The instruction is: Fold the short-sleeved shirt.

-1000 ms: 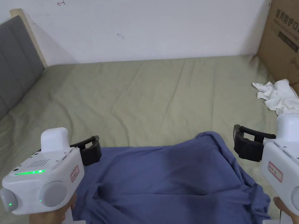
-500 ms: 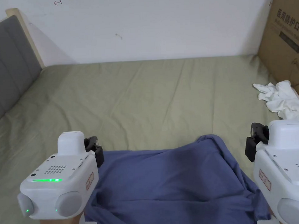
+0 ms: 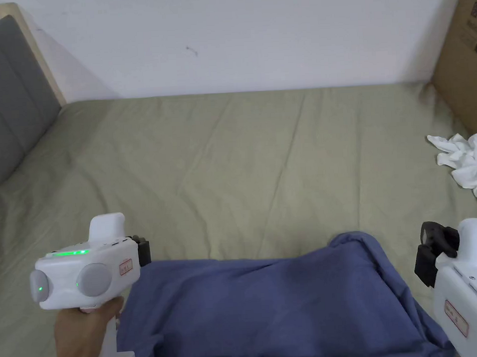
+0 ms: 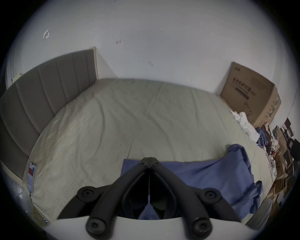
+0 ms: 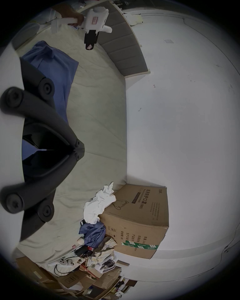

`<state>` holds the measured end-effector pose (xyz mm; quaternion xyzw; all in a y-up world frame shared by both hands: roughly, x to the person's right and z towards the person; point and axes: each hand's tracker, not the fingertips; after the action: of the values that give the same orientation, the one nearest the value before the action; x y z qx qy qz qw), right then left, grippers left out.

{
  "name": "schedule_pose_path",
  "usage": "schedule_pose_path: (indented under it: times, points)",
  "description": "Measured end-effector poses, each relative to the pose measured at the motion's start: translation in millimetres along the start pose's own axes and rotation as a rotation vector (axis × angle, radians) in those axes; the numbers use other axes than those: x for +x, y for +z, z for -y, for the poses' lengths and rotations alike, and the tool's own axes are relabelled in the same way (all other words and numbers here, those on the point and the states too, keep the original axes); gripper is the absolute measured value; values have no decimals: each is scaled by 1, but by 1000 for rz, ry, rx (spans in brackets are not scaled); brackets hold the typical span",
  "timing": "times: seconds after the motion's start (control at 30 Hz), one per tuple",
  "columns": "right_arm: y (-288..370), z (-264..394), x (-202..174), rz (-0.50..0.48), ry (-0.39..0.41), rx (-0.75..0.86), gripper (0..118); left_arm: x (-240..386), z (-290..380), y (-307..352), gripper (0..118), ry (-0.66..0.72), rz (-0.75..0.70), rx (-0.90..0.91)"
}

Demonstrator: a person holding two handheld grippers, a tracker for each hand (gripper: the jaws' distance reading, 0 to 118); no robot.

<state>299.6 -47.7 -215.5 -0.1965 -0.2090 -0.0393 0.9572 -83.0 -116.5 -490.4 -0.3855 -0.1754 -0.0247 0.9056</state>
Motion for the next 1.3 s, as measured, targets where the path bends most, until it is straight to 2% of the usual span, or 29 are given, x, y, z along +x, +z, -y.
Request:
schedule_pose_path:
  times: [0.03,0.07,0.1,0.13,0.3,0.5,0.53,0.57,0.63,0.7,0.77,0.83,0.9,0.93,0.97,1.0,1.03,1.17,1.23,1.27,1.3]
  points:
    - [-6,0,0,2,0,-7,2,-5,-4,-13,6,8,-11,-55]
    - [-12,1,-1,5,0,-15,2,-9,-6,-25,31,20,-12,-79]
    - [-16,2,-1,7,3,-22,2,-14,-8,-38,66,37,-9,-104]
    - [-20,3,-1,9,5,-30,2,-18,-9,-50,91,55,-28,-141]
    - [-39,10,1,28,5,-78,2,-37,-7,-101,108,74,-107,-285]
    - [-49,20,6,43,17,-118,2,-38,7,-132,108,30,-120,-329]
    - [-50,22,7,45,17,-123,2,-35,9,-135,107,25,-128,-331]
    - [-51,23,8,46,15,-128,2,-30,10,-136,101,13,-134,-335]
    - [-52,25,11,51,12,-137,2,-21,16,-132,70,-41,-86,-318]
    - [-54,26,14,53,12,-147,2,-10,17,-128,48,-115,-108,-289]
    - [-59,27,19,54,4,-160,2,-7,17,-128,10,-137,-93,-301]
    - [-69,29,25,48,-14,-189,4,-1,15,-119,9,-159,-94,-271]
    - [-86,34,32,28,-26,-248,24,2,11,-104,9,-171,-87,-223]
    - [-95,37,34,19,-22,-279,40,3,9,-95,9,-160,-76,-196]
    - [-107,40,36,-1,-23,-325,73,5,7,-85,9,-151,-58,-167]
    - [-119,45,37,-24,-25,-367,95,5,6,-76,9,-147,-54,-142]
    - [-131,50,39,-26,-25,-408,107,6,4,-68,9,-145,-50,-127]
    - [-174,69,35,-49,-17,-502,109,9,1,-45,9,-145,-34,-91]
    - [-192,76,29,-51,12,-539,107,9,1,-41,9,-146,-35,-84]
    - [-199,79,25,-51,28,-551,96,8,1,-42,9,-145,-34,-83]
    - [-204,82,22,-43,55,-547,78,8,1,-43,9,-142,-33,-83]
